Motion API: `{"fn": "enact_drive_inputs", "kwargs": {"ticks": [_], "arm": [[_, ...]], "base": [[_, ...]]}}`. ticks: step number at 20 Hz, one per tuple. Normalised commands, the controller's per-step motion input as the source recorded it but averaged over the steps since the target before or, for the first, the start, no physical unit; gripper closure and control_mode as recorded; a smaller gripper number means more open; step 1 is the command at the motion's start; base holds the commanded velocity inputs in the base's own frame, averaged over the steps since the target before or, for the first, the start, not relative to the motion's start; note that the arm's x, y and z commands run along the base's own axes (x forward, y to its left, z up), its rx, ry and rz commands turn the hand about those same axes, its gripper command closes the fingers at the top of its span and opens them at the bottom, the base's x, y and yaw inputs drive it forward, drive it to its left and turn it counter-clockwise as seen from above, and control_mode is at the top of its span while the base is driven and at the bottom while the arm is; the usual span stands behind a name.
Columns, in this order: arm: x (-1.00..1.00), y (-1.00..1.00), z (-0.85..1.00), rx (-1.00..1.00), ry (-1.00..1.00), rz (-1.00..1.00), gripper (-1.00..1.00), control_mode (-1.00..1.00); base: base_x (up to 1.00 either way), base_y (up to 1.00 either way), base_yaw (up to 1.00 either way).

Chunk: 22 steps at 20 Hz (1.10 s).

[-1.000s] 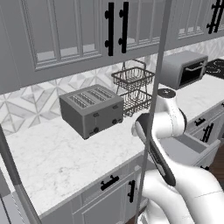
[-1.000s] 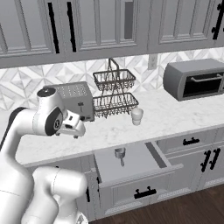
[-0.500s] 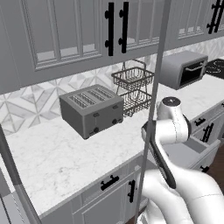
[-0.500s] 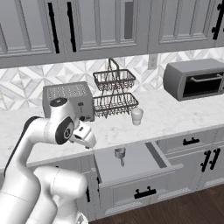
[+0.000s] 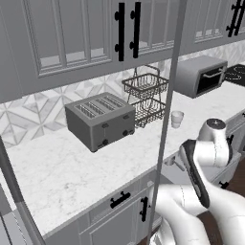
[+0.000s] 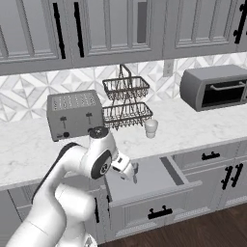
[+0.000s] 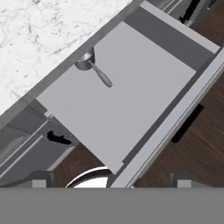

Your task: Pick the measuring cup from the drawer and place it on the counter.

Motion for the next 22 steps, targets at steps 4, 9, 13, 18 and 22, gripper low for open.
{"fn": "enact_drive_inputs", "kwargs": {"ticks": [4,9,13,18,22], "arm": [[0.03,-0.83,-0.39,0.02,0.00,0.13,-1.00,-1.00],[0.47,-0.71,-0.28,0.00,0.00,0.36,-1.00,-1.00],[0.54,-0.70,-0.16,0.04,0.07,0.34,-1.00,-1.00],[0.75,-0.29,-0.11,0.01,0.30,0.22,-1.00,-1.00],[0.21,-0.53,-0.56,0.00,0.26,0.18,-1.00,-1.00]], "base": [[0.00,0.00,0.00],[0.00,0.00,0.00],[0.00,0.00,0.00],[0.00,0.00,0.00],[0.00,0.00,0.00]]}}
